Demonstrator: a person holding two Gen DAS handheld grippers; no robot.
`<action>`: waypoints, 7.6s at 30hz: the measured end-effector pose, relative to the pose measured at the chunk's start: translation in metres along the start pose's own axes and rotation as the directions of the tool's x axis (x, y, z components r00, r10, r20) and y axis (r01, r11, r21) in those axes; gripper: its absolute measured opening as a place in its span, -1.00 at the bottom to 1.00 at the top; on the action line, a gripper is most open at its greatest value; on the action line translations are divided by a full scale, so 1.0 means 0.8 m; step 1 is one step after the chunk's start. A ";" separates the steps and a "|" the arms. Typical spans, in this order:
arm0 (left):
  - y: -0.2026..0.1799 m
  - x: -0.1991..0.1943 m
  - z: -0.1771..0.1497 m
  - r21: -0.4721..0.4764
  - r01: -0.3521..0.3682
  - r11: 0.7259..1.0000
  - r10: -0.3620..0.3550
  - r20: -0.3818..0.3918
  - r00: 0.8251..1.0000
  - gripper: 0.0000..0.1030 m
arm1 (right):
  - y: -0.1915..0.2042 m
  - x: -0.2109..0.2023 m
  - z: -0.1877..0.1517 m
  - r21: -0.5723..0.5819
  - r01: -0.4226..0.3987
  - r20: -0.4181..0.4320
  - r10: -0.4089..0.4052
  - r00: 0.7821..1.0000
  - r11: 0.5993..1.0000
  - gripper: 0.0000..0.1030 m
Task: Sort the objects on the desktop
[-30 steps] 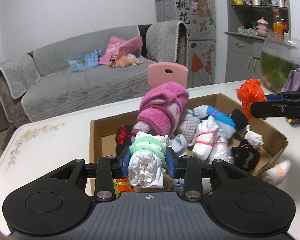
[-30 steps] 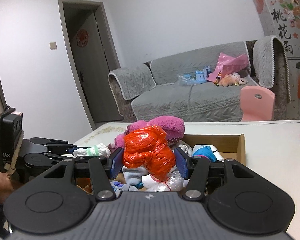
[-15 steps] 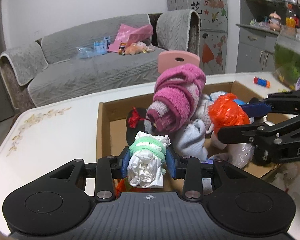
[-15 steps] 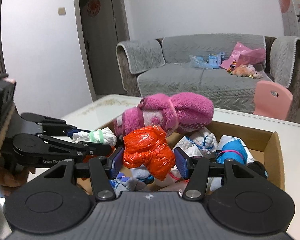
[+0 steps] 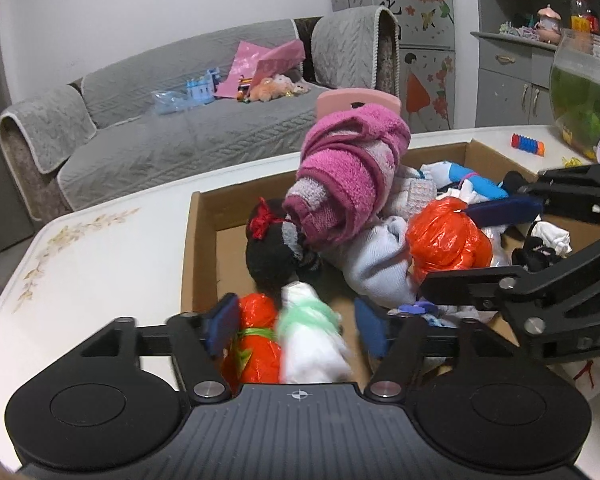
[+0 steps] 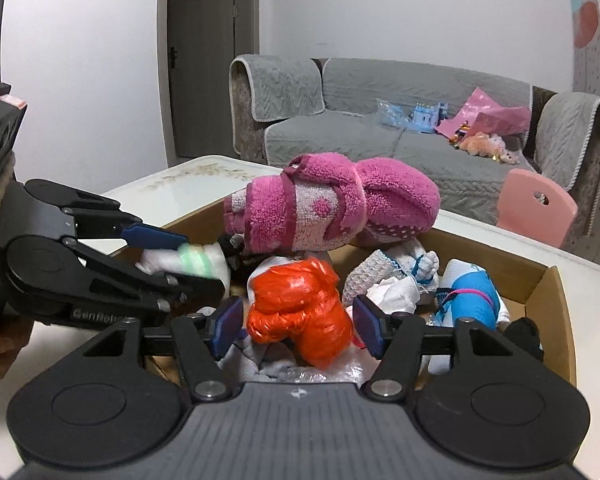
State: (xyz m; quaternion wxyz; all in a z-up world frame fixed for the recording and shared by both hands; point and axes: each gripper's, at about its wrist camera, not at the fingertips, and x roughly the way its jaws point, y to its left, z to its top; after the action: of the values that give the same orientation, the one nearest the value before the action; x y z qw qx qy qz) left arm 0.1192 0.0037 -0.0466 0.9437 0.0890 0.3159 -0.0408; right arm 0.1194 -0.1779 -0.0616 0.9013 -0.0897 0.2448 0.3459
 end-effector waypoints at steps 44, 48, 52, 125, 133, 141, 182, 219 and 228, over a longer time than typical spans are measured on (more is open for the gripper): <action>-0.192 -0.033 -0.042 0.234 0.374 0.897 -0.366 -0.078 0.927 0.99 | -0.067 -0.099 -0.101 0.191 0.004 -0.101 0.015 0.995 0.982 0.66; -0.183 -0.024 -0.039 0.168 0.401 0.901 -0.387 -0.111 0.915 1.00 | -0.064 -0.092 -0.101 0.210 0.007 -0.122 0.019 0.992 0.978 0.62; -0.177 -0.030 -0.041 0.162 0.401 0.902 -0.388 -0.105 0.916 0.84 | -0.066 -0.091 -0.101 0.213 0.016 -0.148 0.016 0.989 0.977 0.38; -0.017 -0.095 0.024 -0.032 0.199 0.980 -0.192 0.138 0.972 -0.01 | -0.152 -0.178 -0.060 0.422 0.038 0.128 -0.101 0.987 0.906 -0.51; 0.011 -0.082 0.056 -0.129 0.089 0.988 -0.060 0.211 0.976 -0.01 | -0.148 -0.154 -0.022 0.425 0.020 0.230 -0.129 0.964 0.905 -0.51; 0.023 -0.064 0.068 -0.150 0.065 0.987 -0.033 0.207 0.978 -0.01 | -0.146 -0.117 -0.001 0.421 -0.012 0.250 -0.103 0.963 0.907 -0.51; -0.015 0.003 0.031 -0.057 0.126 0.990 -0.125 0.025 0.992 0.00 | -0.085 -0.023 0.001 0.271 0.123 -0.019 -0.123 0.992 0.955 -0.50; -0.048 -0.063 0.034 0.004 0.011 1.000 -0.011 0.122 0.993 0.99 | -0.047 -0.077 0.010 0.206 0.205 0.131 -0.234 0.963 0.957 0.73; -0.094 -0.110 0.048 0.041 -0.074 0.996 0.065 0.186 0.980 0.99 | -0.019 -0.132 -0.008 0.159 0.240 0.205 -0.269 0.941 0.958 0.98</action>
State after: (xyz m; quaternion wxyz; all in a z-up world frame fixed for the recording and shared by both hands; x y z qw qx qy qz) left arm 0.0618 -0.0759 0.0260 0.9674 0.1182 0.2227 -0.0235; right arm 0.0596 -0.2527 -0.0144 0.9643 -0.0214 0.1500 0.2173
